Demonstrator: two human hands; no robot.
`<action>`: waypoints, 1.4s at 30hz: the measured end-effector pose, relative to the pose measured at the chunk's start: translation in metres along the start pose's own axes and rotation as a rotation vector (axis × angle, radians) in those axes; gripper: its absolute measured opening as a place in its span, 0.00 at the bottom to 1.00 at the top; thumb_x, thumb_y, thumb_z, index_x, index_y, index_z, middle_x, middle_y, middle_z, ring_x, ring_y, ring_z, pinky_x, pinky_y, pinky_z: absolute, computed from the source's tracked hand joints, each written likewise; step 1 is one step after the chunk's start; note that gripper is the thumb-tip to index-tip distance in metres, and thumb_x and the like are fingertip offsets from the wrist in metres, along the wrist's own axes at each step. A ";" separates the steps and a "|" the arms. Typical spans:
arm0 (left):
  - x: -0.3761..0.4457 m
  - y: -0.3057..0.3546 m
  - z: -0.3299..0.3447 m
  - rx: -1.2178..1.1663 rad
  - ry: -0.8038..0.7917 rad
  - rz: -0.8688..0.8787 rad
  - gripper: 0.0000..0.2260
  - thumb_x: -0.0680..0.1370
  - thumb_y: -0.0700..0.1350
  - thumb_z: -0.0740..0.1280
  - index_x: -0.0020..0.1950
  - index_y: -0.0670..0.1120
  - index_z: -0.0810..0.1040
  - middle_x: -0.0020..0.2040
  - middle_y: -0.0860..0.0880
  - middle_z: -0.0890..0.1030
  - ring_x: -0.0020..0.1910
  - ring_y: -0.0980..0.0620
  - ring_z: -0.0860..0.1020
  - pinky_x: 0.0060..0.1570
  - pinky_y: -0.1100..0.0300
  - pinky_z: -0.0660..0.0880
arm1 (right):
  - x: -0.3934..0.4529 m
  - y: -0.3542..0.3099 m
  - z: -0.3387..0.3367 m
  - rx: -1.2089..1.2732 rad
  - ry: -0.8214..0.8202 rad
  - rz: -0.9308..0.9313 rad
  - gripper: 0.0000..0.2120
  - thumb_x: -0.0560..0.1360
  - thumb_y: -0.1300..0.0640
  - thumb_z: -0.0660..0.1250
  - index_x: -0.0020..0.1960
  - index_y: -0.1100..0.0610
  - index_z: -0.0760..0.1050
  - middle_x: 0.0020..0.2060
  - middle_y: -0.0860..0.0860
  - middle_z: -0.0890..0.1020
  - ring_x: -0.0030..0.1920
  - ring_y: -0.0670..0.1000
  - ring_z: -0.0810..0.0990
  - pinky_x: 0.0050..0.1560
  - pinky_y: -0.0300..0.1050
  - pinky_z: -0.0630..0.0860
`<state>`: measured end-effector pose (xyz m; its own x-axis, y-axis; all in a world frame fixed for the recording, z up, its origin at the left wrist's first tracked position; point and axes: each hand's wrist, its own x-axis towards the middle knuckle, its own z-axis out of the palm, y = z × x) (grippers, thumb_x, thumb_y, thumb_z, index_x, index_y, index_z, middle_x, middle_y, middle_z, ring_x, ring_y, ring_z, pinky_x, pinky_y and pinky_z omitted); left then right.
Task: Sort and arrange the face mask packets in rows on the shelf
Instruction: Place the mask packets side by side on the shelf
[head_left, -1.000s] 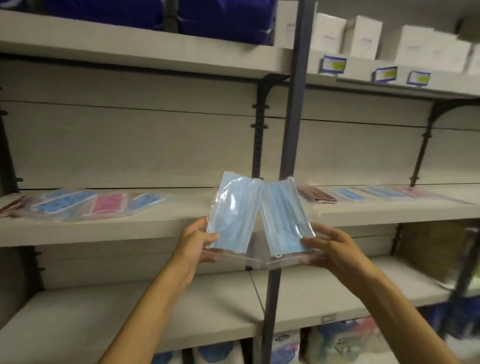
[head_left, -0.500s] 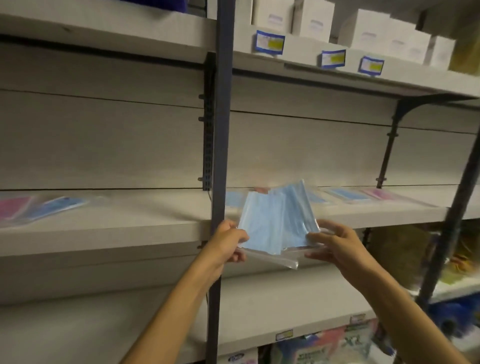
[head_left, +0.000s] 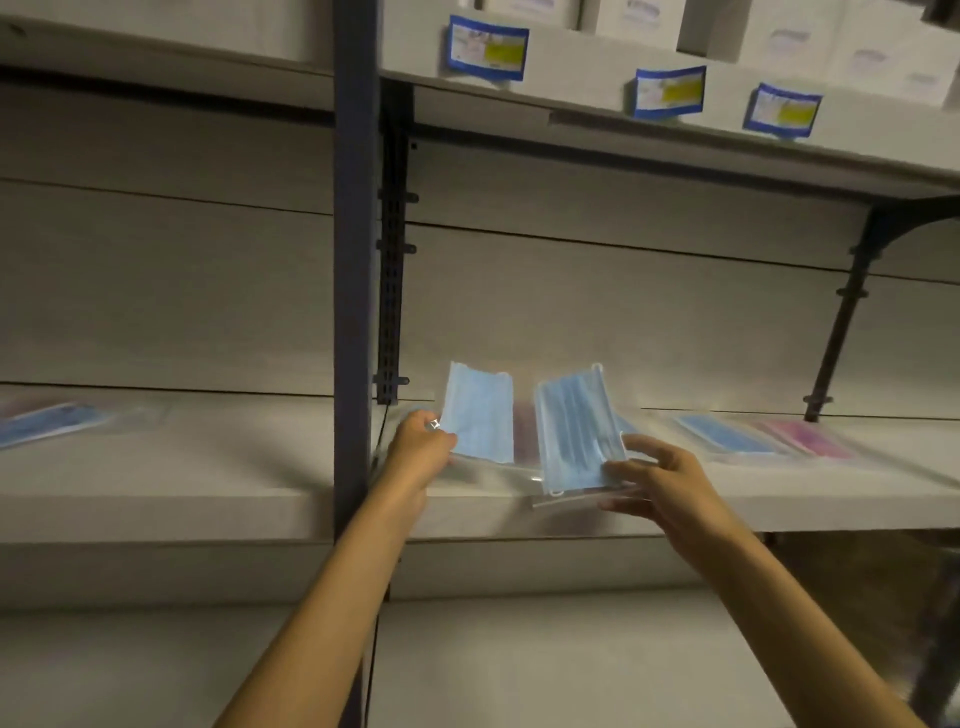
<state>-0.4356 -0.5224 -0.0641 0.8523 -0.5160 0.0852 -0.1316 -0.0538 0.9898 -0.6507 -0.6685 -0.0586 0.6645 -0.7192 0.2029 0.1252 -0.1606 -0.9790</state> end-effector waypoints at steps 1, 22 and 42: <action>0.011 0.001 -0.001 0.037 0.036 -0.016 0.08 0.78 0.36 0.63 0.45 0.49 0.74 0.51 0.44 0.79 0.49 0.45 0.79 0.45 0.56 0.73 | 0.008 0.001 -0.003 -0.002 -0.006 0.001 0.11 0.76 0.69 0.68 0.56 0.60 0.80 0.47 0.62 0.86 0.48 0.64 0.85 0.48 0.55 0.84; 0.068 -0.007 0.018 1.156 0.200 -0.089 0.18 0.80 0.43 0.62 0.71 0.46 0.69 0.66 0.44 0.73 0.65 0.43 0.69 0.64 0.48 0.65 | 0.105 0.013 0.005 -0.046 -0.076 0.079 0.15 0.74 0.70 0.69 0.60 0.64 0.76 0.47 0.62 0.84 0.46 0.64 0.85 0.49 0.53 0.84; 0.037 -0.013 0.007 1.145 0.252 0.363 0.17 0.81 0.51 0.61 0.69 0.50 0.73 0.64 0.48 0.76 0.62 0.47 0.74 0.61 0.51 0.71 | 0.156 0.053 0.147 -1.291 -0.122 -0.337 0.26 0.72 0.47 0.72 0.65 0.56 0.71 0.61 0.56 0.70 0.63 0.58 0.67 0.59 0.50 0.68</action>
<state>-0.4056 -0.5470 -0.0742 0.7311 -0.4845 0.4804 -0.6420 -0.7268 0.2440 -0.4323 -0.6903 -0.0811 0.8085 -0.4649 0.3609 -0.4412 -0.8846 -0.1512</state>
